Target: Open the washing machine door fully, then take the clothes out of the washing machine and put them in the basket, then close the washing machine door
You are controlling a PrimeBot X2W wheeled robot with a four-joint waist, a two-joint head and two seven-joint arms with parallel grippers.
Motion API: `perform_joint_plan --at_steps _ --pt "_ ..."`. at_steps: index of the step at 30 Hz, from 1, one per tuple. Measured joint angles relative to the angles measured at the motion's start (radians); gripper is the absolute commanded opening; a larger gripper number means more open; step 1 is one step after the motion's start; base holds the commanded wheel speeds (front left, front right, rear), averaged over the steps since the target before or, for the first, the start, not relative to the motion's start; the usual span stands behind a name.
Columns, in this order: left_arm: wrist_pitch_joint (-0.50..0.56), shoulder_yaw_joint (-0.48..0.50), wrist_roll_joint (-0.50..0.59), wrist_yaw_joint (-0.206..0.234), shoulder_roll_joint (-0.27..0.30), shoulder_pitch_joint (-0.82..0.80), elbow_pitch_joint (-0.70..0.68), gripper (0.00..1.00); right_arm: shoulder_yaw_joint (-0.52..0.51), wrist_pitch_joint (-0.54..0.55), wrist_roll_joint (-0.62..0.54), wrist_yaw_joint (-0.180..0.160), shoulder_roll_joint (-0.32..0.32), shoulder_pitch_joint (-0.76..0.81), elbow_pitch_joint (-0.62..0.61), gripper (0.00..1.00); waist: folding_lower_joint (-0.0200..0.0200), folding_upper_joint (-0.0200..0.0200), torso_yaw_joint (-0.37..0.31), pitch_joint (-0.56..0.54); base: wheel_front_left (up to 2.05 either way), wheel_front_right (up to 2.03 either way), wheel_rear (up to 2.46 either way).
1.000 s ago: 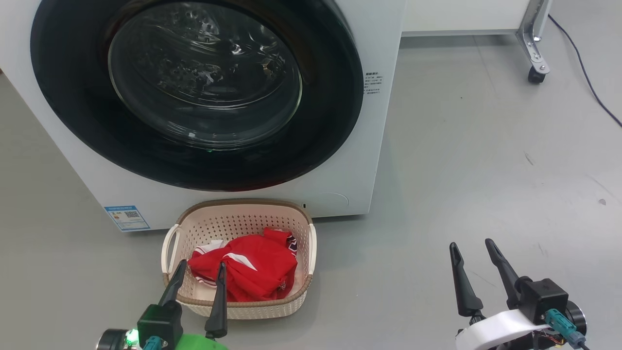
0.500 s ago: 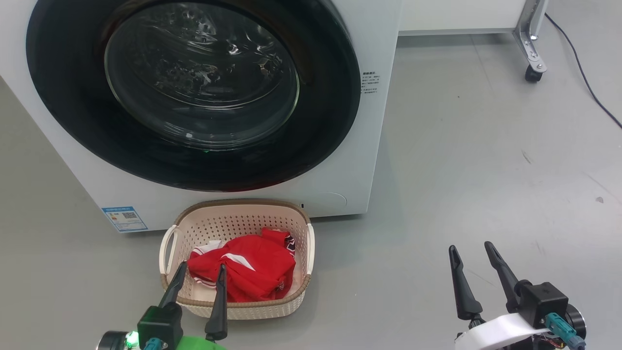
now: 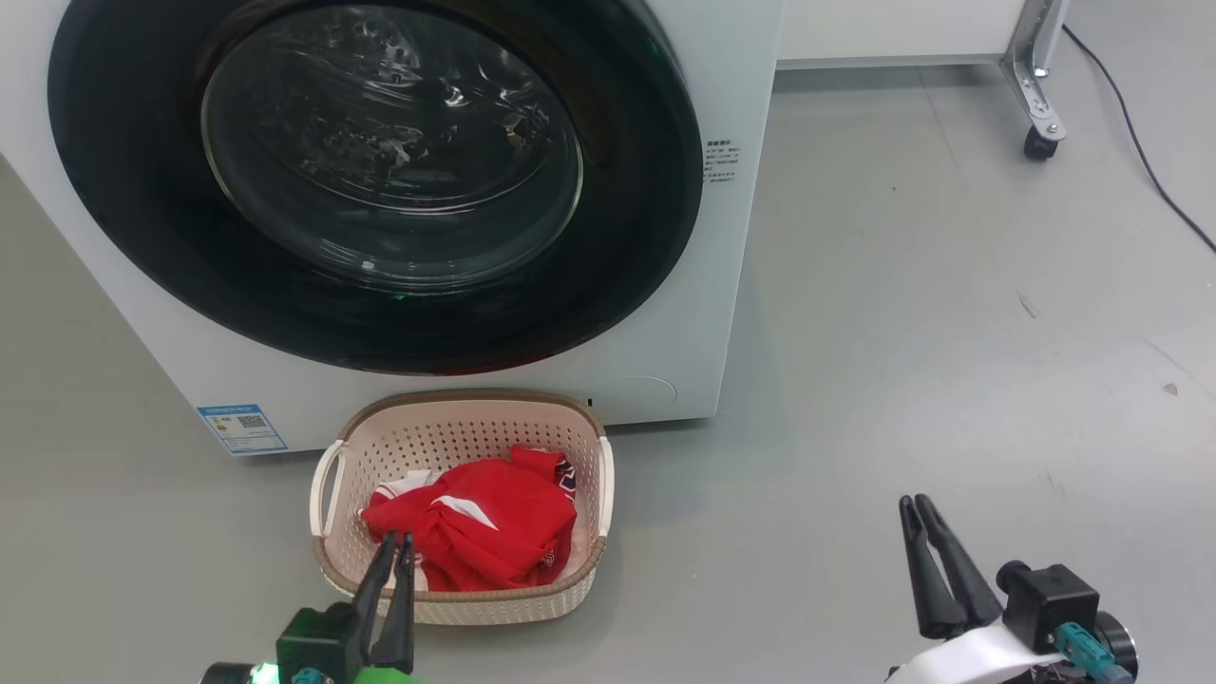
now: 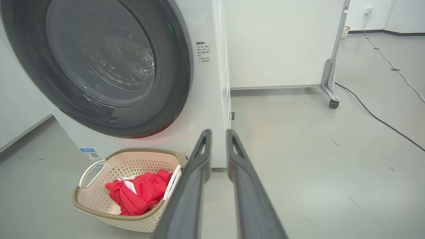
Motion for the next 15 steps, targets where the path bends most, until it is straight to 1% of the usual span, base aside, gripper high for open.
perform_joint_plan --at_steps 6,15 --pt "0.001 -0.005 -0.024 -0.002 -0.001 0.024 0.004 0.00 0.002 0.000 0.023 0.000 0.004 0.018 0.011 0.00 0.0000 0.0000 -0.001 0.000 0.00 0.00 0.00" --pt "0.001 0.000 -0.146 -0.024 -0.001 0.037 -0.026 0.00 0.004 0.005 0.145 0.011 0.004 0.019 -0.006 0.00 0.0000 0.0000 -0.005 -0.002 0.00 0.00 0.00"
